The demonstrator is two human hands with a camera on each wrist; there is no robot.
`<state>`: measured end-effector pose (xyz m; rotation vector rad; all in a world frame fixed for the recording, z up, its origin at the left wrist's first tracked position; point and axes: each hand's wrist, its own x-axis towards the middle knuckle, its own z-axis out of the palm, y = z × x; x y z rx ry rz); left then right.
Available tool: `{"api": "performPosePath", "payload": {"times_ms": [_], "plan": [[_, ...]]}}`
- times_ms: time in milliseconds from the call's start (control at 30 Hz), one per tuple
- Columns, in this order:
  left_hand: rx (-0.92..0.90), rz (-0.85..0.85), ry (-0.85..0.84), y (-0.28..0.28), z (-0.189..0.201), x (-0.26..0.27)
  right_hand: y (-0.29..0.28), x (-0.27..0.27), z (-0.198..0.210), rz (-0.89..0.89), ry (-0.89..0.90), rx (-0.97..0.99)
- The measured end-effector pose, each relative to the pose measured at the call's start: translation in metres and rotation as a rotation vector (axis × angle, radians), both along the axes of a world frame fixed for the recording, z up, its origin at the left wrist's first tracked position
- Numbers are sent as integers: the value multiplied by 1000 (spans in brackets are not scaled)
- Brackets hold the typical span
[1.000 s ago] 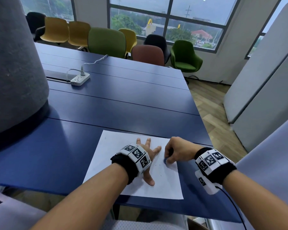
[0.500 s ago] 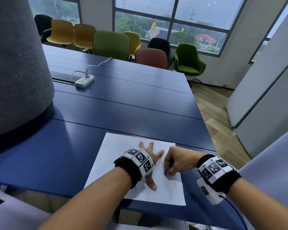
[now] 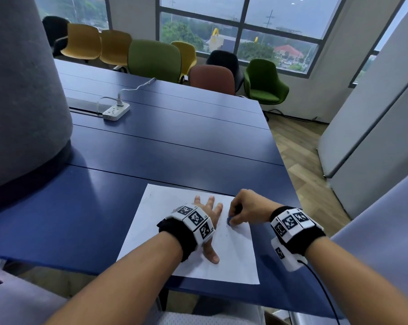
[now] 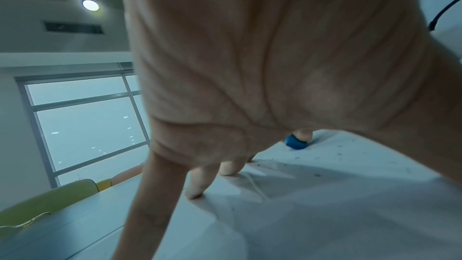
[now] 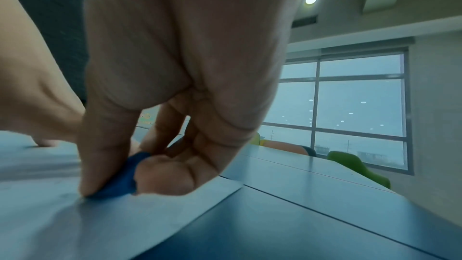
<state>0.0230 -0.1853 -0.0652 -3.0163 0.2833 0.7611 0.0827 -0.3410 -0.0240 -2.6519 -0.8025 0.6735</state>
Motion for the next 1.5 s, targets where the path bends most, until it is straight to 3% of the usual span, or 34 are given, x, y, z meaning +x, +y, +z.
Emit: {"api": "performPosePath", "payload": {"times_ms": [67,233,333,433,600,733,1067,1200,1367,1500], "plan": [[19,-2,-18,0,0,0,-2,-2,-4,-21,5,24],[47,0,-22,-1,-1,-1,-3,-15,2,61,231,-74],[44,-20,-46,-2,4,-4,-2,-3,5,-21,108,-11],[21,-1,-44,0,-3,-1,-2,-7,1,14,-8,-31],[4,13,-24,1,-11,4,-10,-17,4,85,36,-113],[-9,15,-35,2,-13,4,-14,-11,8,-34,-170,87],[1,7,-27,2,-14,4,-21,-17,1,-24,-129,-39],[2,1,-33,2,-15,6,-18,-17,-2,-98,-156,34],[7,6,-32,2,-17,6,-14,-28,11,-9,95,-94],[-12,9,-42,2,-18,7,-9,-27,7,-67,-16,-22]]}}
